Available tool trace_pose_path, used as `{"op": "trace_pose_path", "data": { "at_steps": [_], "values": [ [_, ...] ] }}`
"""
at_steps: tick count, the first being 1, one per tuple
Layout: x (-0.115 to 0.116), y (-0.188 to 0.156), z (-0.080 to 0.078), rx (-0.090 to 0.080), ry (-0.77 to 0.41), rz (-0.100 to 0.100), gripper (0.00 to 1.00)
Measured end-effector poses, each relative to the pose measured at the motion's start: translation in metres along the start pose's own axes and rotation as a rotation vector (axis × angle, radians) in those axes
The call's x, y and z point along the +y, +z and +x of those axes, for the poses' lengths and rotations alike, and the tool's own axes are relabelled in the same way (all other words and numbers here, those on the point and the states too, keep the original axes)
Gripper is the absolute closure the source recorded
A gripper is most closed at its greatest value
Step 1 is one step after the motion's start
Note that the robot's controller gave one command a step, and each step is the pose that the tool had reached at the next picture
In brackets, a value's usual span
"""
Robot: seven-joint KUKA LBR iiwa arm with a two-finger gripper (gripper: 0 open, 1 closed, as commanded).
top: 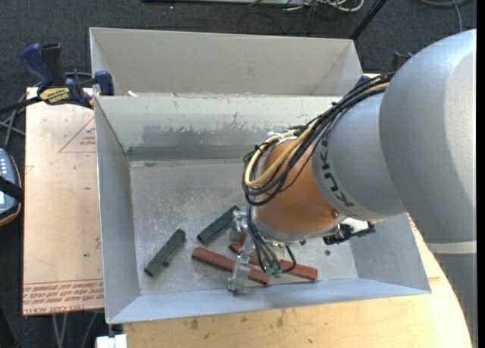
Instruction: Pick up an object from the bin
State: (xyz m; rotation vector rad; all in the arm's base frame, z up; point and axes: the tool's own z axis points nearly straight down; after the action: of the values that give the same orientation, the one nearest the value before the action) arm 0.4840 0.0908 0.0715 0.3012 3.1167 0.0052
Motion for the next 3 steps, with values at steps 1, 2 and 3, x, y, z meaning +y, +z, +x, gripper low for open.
{"op": "trace_pose_path", "data": {
  "at_steps": [1, 2, 3],
  "values": [
    [0.0048, 0.0030, -0.0065, 0.001, -0.104, 0.001, 0.00],
    [0.0010, -0.0003, -0.0001, 0.011, -0.001, 0.002, 1.00],
    [0.0010, -0.0003, -0.0001, 0.011, -0.001, 0.002, 1.00]
  ]
}}
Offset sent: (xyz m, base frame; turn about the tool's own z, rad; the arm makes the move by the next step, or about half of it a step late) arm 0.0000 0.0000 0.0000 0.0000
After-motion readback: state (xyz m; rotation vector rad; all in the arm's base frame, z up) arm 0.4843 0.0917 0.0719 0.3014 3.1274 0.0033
